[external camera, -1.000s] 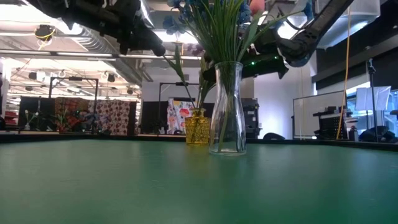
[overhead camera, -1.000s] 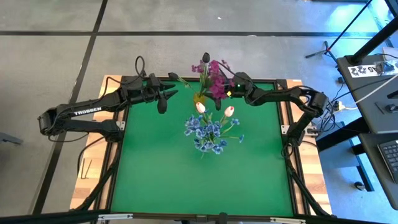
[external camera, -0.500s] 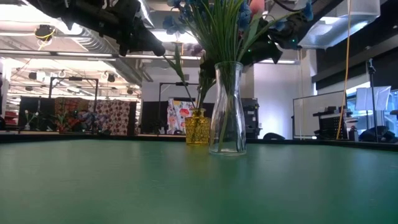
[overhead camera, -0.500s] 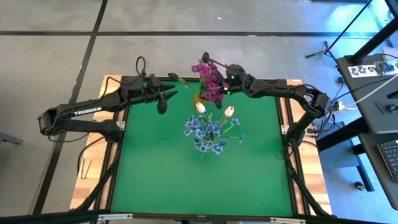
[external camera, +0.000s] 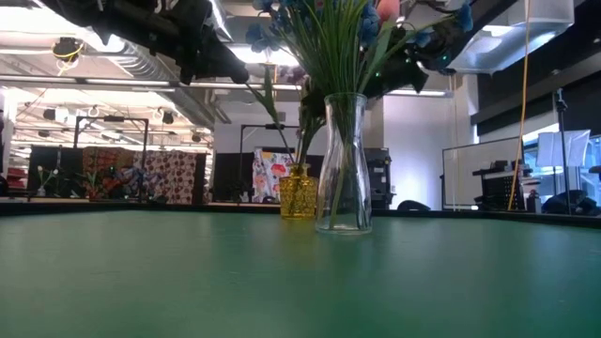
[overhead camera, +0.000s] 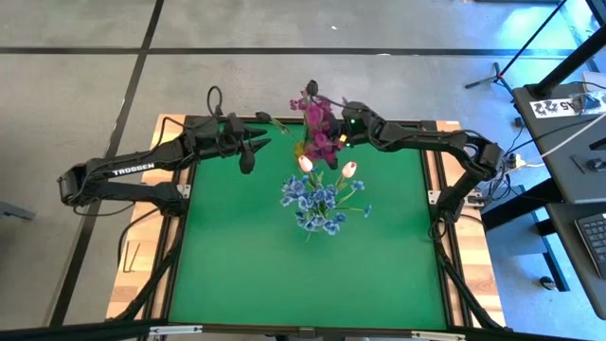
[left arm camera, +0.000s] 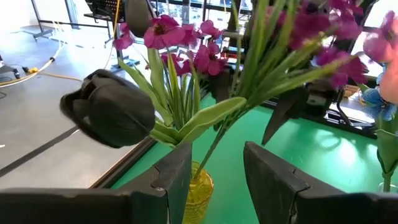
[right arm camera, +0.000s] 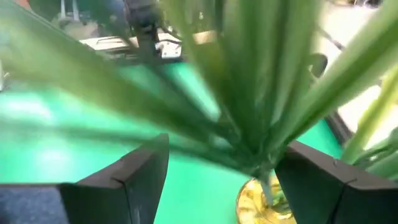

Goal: Sort flowers into vase by color
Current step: Return to Home Position

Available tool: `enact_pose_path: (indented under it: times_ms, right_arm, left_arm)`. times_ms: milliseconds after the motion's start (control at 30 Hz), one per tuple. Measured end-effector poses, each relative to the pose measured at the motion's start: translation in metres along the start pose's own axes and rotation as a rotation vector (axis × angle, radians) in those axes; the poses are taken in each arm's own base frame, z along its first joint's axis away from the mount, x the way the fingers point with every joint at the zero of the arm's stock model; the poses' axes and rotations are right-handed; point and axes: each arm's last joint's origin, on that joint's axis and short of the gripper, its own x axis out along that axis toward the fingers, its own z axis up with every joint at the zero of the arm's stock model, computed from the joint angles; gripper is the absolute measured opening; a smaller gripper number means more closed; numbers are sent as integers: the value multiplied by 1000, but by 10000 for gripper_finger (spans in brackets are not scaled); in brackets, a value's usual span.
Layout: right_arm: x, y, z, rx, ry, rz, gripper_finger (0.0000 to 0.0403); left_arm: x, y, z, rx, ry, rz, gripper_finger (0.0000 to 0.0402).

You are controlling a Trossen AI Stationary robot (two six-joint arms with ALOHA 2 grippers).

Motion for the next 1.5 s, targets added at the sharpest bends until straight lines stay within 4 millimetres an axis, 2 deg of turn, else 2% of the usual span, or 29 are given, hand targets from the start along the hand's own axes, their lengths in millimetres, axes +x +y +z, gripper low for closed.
enact_pose_path:
  times_ms: [133,367,700,867,1000,1367,1500]
  right_arm:
    - [-14,3,12,-18,-24,-17,277]
    - [-38,13,19,-38,72,-91,277]
    - [-59,26,18,49,187,-70,277]
    - [-71,31,23,56,192,-71,277]
    - [-82,36,24,65,234,-113,277]
    - [-125,56,25,100,368,-206,277]
    - [-139,64,30,147,332,-179,277]
  left_arm:
    - [0,-2,-1,2,7,-11,142]
    - [0,-4,-2,4,19,-16,142]
    - [0,-4,-2,3,17,-16,142]
    - [0,-4,-2,3,16,-16,142]
    - [-2,-4,-1,3,10,-16,142]
    - [-29,-5,16,4,-110,-26,142]
    - [-40,-5,18,7,-117,-25,142]
